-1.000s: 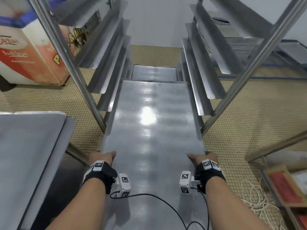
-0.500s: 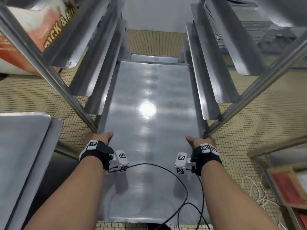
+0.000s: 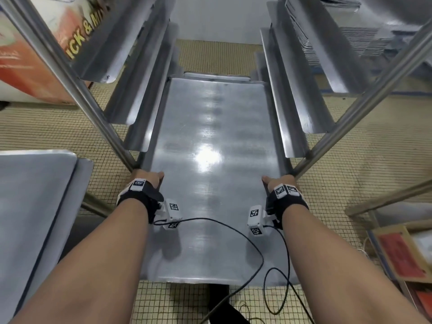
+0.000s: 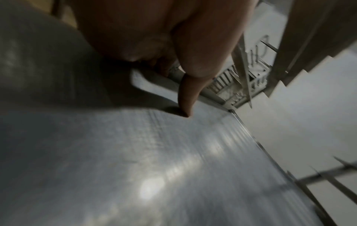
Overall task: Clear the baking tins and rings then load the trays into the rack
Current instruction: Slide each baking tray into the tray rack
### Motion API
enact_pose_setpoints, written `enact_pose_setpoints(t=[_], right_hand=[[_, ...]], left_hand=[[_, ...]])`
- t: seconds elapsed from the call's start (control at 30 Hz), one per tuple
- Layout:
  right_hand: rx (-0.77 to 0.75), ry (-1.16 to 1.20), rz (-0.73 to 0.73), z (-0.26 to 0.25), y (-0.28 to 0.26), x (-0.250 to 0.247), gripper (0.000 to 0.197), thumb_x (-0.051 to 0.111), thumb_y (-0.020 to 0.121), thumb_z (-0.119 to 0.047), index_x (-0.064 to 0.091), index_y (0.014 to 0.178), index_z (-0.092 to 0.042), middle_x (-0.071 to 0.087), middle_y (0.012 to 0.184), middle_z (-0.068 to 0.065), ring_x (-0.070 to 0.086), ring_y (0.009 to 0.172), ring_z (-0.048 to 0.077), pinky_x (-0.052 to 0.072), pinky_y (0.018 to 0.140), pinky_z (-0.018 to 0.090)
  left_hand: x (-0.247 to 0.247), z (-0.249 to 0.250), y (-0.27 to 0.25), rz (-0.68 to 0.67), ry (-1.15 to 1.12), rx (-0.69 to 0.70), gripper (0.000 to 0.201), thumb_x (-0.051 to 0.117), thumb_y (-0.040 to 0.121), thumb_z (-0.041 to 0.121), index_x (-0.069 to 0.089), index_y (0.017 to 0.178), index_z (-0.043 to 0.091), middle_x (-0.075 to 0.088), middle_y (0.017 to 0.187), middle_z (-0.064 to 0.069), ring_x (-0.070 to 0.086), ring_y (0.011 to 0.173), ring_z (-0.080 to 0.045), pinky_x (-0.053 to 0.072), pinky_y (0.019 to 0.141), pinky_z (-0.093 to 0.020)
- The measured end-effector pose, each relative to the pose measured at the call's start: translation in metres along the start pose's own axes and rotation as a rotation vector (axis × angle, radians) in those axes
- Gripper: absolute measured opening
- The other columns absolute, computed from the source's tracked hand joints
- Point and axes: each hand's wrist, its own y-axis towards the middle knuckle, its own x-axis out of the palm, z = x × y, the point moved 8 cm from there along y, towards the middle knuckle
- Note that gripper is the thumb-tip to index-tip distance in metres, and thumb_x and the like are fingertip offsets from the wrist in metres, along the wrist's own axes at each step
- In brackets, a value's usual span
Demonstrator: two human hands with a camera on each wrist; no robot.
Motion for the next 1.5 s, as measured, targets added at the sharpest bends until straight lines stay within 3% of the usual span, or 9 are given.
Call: enact_pose_setpoints(t=[0.1,0.2,0.3,0.5,0.7,0.8,0.9,0.97,1.5], right_hand=[[-0.077,-0.168,-0.008,0.001,-0.011,0.005,0.044,0.077,0.075,-0.032,0.054,0.098,-0.001,0.062,0.1,0.013,0.061,0.099,0.035,0.052,0.094,0.045],[-0.192,-0.433,-0.007,0.007,-0.03,0.01,0.076,0.078,0.071,-0.044,0.049,0.133,-0.009,0.052,0.131,0.016,0.055,0.117,0.035,0.053,0.09,0.038],[-0.352,-0.61,-0.067,0.02,-0.056,0.023,0.087,0.072,0.08,-0.049,0.031,0.151,-0.02,0.02,0.157,0.016,0.02,0.145,0.037,0.036,0.11,0.046],[-0.57,-0.594,-0.158,0.064,-0.109,0.046,0.086,0.067,0.083,-0.052,0.026,0.154,-0.026,0.005,0.164,0.01,0.007,0.149,0.037,0.023,0.119,0.053],[-0.768,-0.489,-0.247,0.111,-0.164,0.047,0.115,0.064,0.059,-0.085,0.025,0.154,-0.034,0.001,0.164,-0.003,-0.006,0.152,0.027,-0.002,0.12,0.047],[-0.863,-0.635,-0.23,0.125,-0.171,0.052,0.127,0.074,0.055,-0.077,0.013,0.156,-0.033,-0.006,0.162,-0.01,-0.013,0.151,0.023,-0.008,0.12,0.044],[-0.922,-0.762,-0.089,0.127,-0.167,0.056,0.103,0.079,0.078,-0.027,0.012,0.156,-0.031,-0.001,0.165,0.0,-0.006,0.152,0.028,-0.004,0.121,0.043],[-0.947,-0.773,-0.029,0.124,-0.166,0.059,0.096,0.072,0.081,-0.007,0.015,0.155,-0.028,0.004,0.165,0.004,-0.003,0.152,0.03,-0.003,0.121,0.044],[-0.983,-0.727,-0.076,0.049,-0.102,0.062,0.097,0.073,0.08,-0.01,0.015,0.156,-0.026,0.002,0.165,0.004,-0.006,0.152,0.03,-0.006,0.121,0.045]], left_hand=[[-0.002,0.006,-0.025,-0.004,0.2,0.088,0.076,0.074,0.071,0.044,0.046,0.134,0.011,0.055,0.129,-0.019,0.055,0.116,-0.042,0.051,0.095,-0.046],[0.002,0.0,-0.063,0.011,0.28,0.138,0.106,0.083,0.072,0.038,0.02,0.153,0.011,0.021,0.158,-0.022,0.023,0.145,-0.043,0.033,0.115,-0.052],[0.016,-0.013,-0.093,-0.066,0.433,0.265,0.104,0.073,0.082,0.047,0.008,0.159,0.02,-0.007,0.165,-0.018,-0.006,0.152,-0.04,0.014,0.122,-0.054],[0.041,-0.05,-0.148,-0.182,0.5,0.532,0.106,0.064,0.08,0.068,0.01,0.16,0.024,-0.011,0.167,-0.009,-0.007,0.153,-0.034,0.007,0.122,-0.058],[0.055,-0.086,-0.201,-0.312,0.511,0.728,0.141,0.064,0.04,0.091,0.01,0.158,0.037,-0.021,0.164,0.004,-0.024,0.151,-0.022,-0.018,0.117,-0.055],[0.061,-0.092,-0.205,-0.24,0.661,0.8,0.13,0.082,0.058,0.068,0.004,0.158,0.036,-0.022,0.164,0.002,-0.024,0.15,-0.025,-0.017,0.117,-0.056],[0.066,-0.089,-0.204,-0.116,0.782,0.813,0.106,0.077,0.08,0.021,0.004,0.157,0.031,-0.015,0.166,-0.006,-0.018,0.152,-0.032,-0.006,0.119,-0.064],[0.07,-0.088,-0.202,-0.082,0.823,0.818,0.102,0.072,0.083,0.013,0.003,0.157,0.029,-0.013,0.166,-0.008,-0.017,0.151,-0.035,-0.004,0.118,-0.066],[0.079,-0.014,-0.143,-0.048,0.785,0.782,0.105,0.072,0.08,0.004,0.005,0.158,0.029,-0.011,0.166,-0.007,-0.017,0.152,-0.034,-0.005,0.117,-0.065]])
